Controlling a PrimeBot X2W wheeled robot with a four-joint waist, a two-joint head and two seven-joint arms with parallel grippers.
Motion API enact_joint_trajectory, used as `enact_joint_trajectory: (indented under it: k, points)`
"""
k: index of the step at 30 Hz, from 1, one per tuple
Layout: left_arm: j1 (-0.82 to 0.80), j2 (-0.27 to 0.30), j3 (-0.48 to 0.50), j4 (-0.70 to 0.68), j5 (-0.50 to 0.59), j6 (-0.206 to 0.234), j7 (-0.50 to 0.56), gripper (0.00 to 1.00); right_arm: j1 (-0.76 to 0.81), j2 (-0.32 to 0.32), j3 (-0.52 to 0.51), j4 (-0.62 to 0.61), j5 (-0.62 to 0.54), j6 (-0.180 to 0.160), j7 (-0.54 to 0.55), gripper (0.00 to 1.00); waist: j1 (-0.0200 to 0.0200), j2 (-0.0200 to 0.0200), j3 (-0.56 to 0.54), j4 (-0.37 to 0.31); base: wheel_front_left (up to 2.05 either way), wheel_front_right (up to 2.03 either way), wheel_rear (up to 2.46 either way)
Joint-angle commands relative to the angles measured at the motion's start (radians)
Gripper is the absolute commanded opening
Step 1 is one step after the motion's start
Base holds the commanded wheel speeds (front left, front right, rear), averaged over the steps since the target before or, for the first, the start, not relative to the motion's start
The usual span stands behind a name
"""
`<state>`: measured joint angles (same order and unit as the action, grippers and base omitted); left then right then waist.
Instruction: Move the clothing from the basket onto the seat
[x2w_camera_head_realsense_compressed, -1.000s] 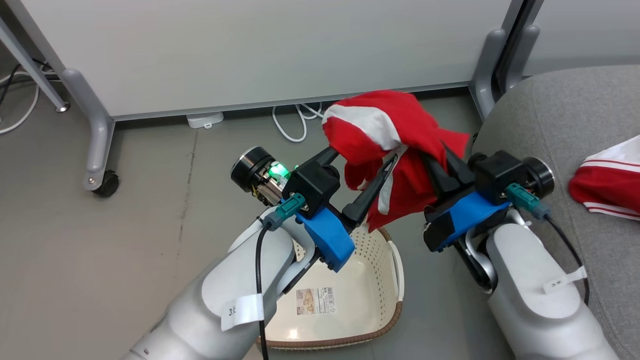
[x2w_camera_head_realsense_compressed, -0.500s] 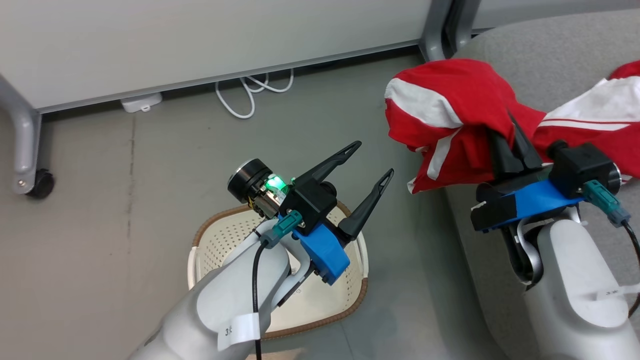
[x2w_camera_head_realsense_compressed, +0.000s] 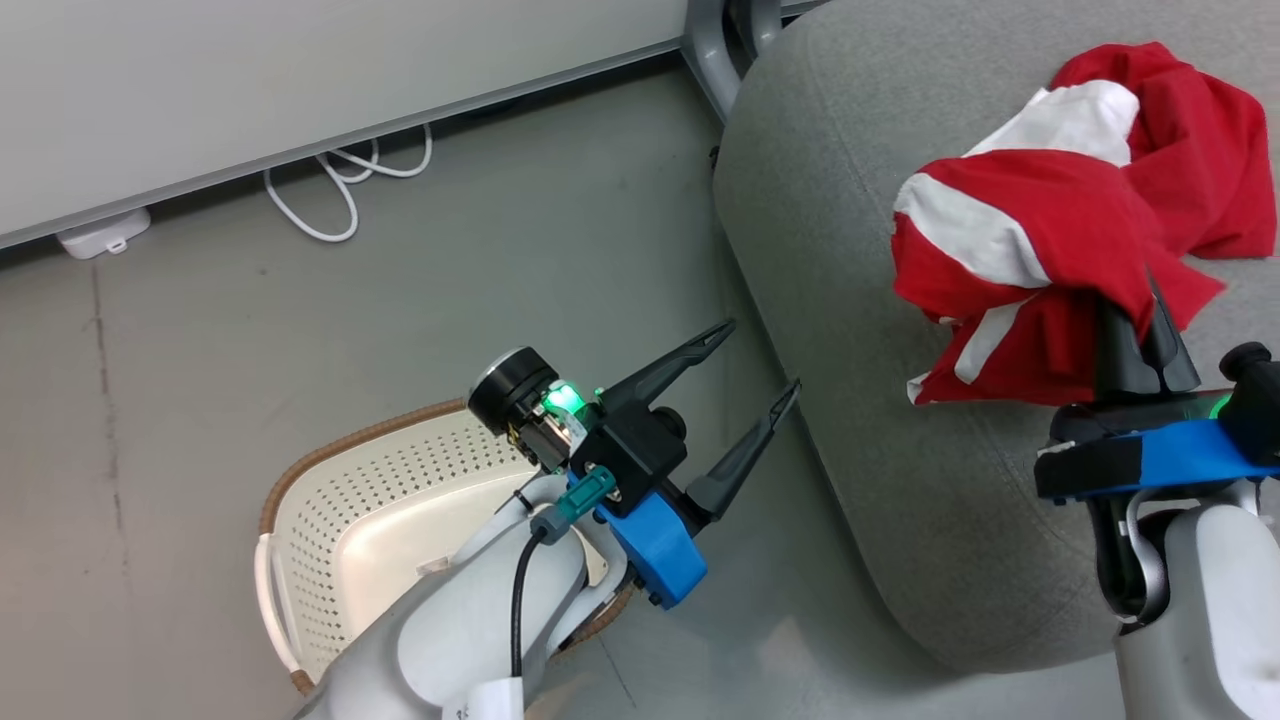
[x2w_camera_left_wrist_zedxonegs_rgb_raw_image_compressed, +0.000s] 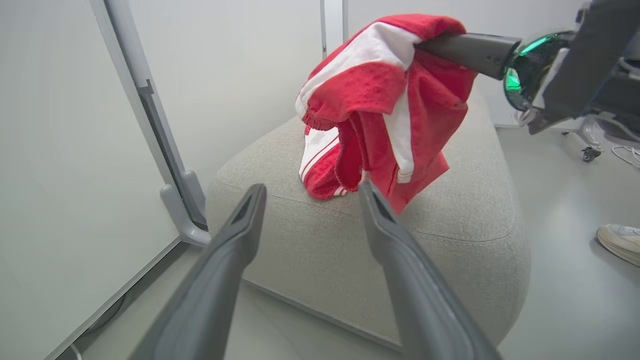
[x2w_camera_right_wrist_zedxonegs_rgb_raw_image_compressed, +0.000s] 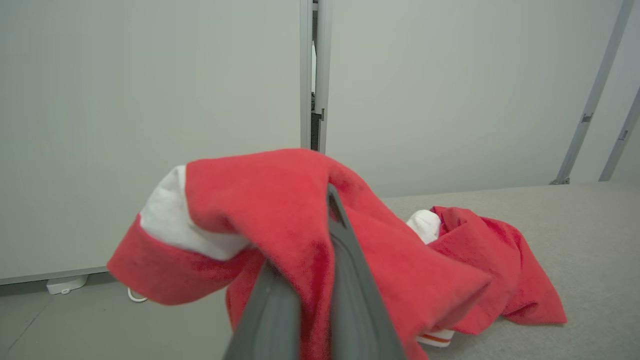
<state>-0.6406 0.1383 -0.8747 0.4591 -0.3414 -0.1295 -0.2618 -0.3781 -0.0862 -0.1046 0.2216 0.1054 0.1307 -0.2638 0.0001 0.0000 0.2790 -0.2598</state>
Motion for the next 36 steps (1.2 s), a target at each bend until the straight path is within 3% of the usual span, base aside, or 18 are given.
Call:
enact_joint_trajectory:
  k: [1, 11, 20, 28, 36]
  points:
    - [0.011, 0.001, -0.003, -0.009, 0.006, -0.002, -0.005, 1.0, 0.021, 0.007, -0.012, -0.013, -0.005, 0.0, -0.001, 0.0, -0.0001, 0.0, 0.002, -0.019, 0.0, 0.0, 0.0]
    - [0.014, 0.004, -0.018, -0.016, 0.002, -0.001, -0.005, 1.0, 0.085, 0.021, -0.06, -0.051, -0.008, 0.0, -0.001, 0.0, -0.0001, 0.0, -0.003, -0.043, 0.0, 0.0, 0.0]
    - [-0.013, 0.013, -0.004, -0.033, 0.011, -0.001, -0.005, 1.0, 0.026, 0.027, -0.08, -0.081, -0.004, 0.0, -0.001, 0.0, -0.0001, 0.0, 0.035, -0.04, 0.0, 0.0, 0.0]
    - [-0.079, 0.042, 0.004, -0.05, 0.037, -0.001, -0.005, 1.0, -0.195, -0.008, -0.141, -0.151, 0.018, 0.0, -0.001, 0.0, -0.0001, 0.0, 0.176, -0.029, 0.0, 0.0, 0.0]
    - [-0.19, 0.083, 0.002, -0.074, 0.061, -0.001, -0.005, 1.0, -0.49, -0.138, -0.32, -0.147, 0.042, 0.0, -0.001, 0.0, -0.0001, 0.0, 0.377, -0.001, 0.0, 0.0, 0.0]
